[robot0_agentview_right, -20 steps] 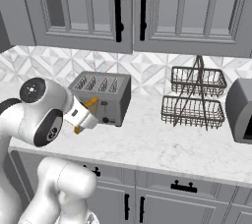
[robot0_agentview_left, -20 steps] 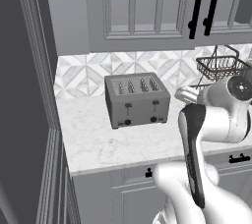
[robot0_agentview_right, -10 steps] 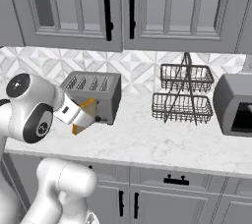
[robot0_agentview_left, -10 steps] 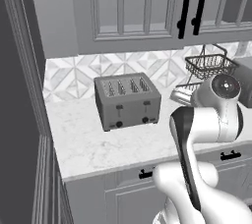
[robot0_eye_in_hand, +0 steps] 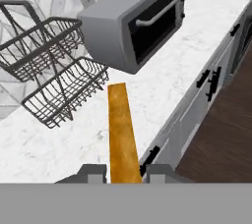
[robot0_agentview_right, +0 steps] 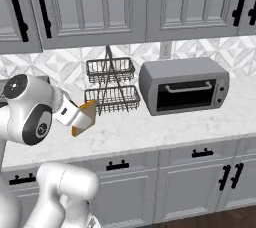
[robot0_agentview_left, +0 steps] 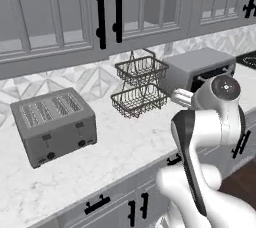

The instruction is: Start the toaster. Once the lever pops up, take the bread to the plate on the dining counter.

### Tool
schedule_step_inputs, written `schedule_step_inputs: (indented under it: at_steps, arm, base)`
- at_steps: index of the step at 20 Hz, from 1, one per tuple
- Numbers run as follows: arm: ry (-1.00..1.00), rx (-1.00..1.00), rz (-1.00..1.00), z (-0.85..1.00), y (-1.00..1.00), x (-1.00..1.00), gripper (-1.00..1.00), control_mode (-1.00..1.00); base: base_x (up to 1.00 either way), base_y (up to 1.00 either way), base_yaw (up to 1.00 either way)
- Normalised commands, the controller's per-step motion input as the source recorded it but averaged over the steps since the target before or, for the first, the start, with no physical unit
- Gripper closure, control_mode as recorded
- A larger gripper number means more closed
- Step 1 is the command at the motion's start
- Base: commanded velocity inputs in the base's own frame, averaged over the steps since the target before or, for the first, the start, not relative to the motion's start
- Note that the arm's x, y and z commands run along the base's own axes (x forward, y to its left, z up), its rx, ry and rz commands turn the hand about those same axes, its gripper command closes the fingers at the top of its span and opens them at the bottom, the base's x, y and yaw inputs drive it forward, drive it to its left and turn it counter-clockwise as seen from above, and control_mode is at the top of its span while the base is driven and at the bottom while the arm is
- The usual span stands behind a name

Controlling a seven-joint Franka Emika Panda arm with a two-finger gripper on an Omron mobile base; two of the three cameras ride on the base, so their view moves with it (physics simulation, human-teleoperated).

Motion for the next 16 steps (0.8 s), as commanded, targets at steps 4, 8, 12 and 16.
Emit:
schedule_step_inputs:
  at_steps: [4, 8, 12, 16]
  arm:
    - [0.00, 0.00, 0.00, 0.00, 0.00, 0.00, 1.00, 1.00]
    - [0.00, 0.00, 0.00, 0.00, 0.00, 0.00, 1.00, 1.00]
    - [0.00, 0.00, 0.00, 0.00, 0.00, 0.00, 1.00, 1.00]
    - [0.00, 0.00, 0.00, 0.00, 0.00, 0.00, 1.00, 1.00]
  base:
    - [0.08, -0.59, -0.61]
    - [0.23, -0.55, -0.64]
    - [0.34, -0.57, -0.65]
    - [0.57, -0.50, -0.60]
